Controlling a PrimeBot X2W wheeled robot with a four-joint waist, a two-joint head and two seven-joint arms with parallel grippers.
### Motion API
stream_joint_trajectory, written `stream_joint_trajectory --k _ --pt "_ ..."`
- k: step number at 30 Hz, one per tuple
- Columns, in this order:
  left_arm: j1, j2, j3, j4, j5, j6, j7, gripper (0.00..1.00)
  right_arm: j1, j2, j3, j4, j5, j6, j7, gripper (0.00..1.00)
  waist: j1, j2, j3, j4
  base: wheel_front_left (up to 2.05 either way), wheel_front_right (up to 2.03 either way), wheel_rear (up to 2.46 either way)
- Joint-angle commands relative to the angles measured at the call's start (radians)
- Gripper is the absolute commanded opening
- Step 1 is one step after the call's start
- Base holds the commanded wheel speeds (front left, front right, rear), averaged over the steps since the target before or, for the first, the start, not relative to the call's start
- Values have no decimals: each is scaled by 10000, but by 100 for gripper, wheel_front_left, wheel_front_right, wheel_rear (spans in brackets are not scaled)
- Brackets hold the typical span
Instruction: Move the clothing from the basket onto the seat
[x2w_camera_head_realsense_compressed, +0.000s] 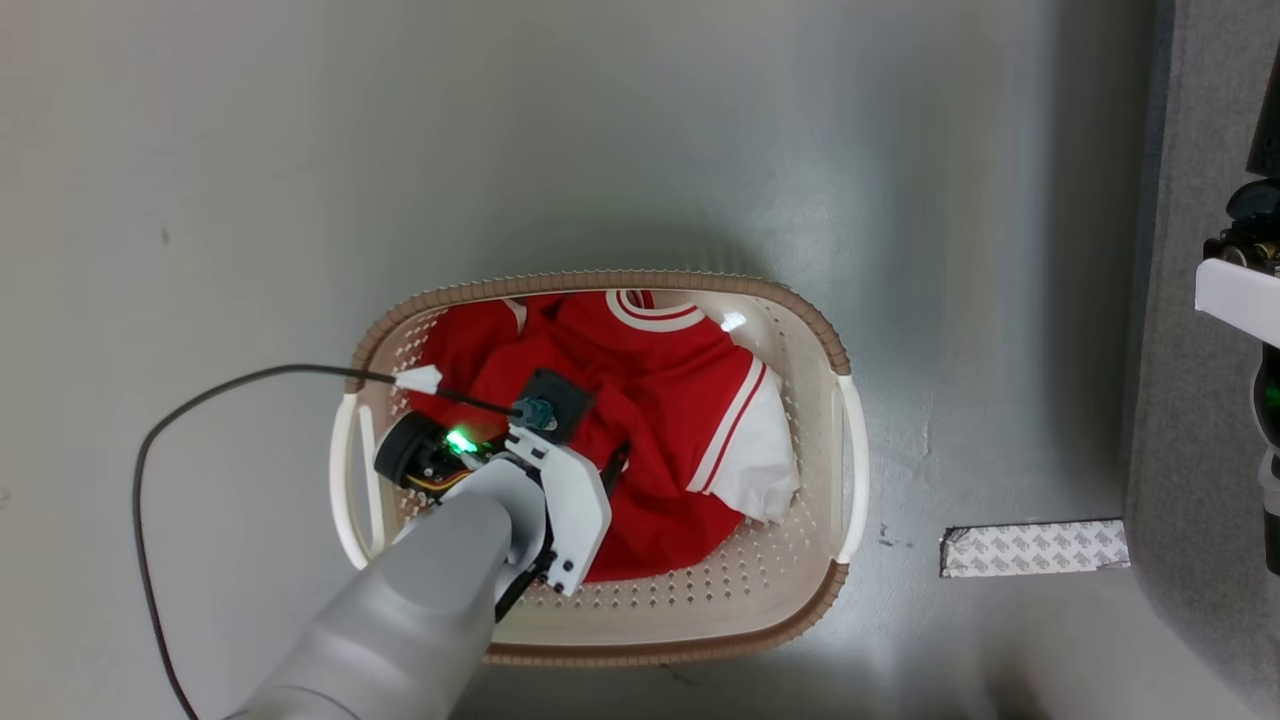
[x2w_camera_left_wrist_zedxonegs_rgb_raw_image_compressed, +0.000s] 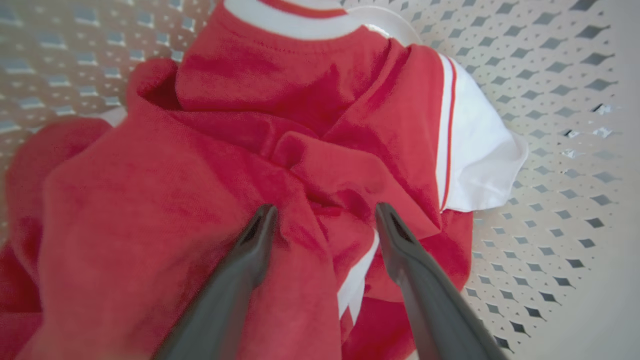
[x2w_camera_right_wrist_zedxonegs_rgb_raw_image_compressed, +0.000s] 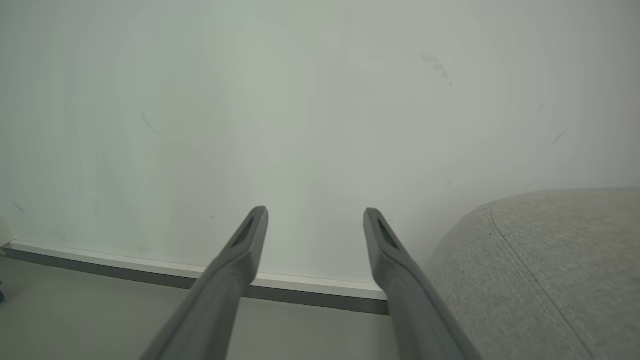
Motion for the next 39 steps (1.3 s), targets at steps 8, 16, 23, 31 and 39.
stream_joint_trajectory --k 8,16,23,31,39 --pt "-378 67 -700 328 -50 -65 709 100 -214 55 -12 -74 -63 -21 1 100 -1 0 215 -151 0 0 0" --pt "-586 66 -1055 440 -352 -113 1217 48 -269 133 110 -60 -69 -21 1 100 -1 0 298 -326 0 0 0" --pt "-561 67 -1292 396 -547 -170 1106 0 -186 132 71 -12 -72 -21 1 100 -1 0 175 -338 0 0 0" --pt "-356 66 -1429 354 -864 -247 728 0 -45 141 117 94 -73 -21 0 100 -1 0 -230 -272 0 0 0" --pt "119 66 -1535 370 -1309 -279 101 0 288 215 159 357 11 -21 1 100 -1 0 -1342 -273 0 0 0"
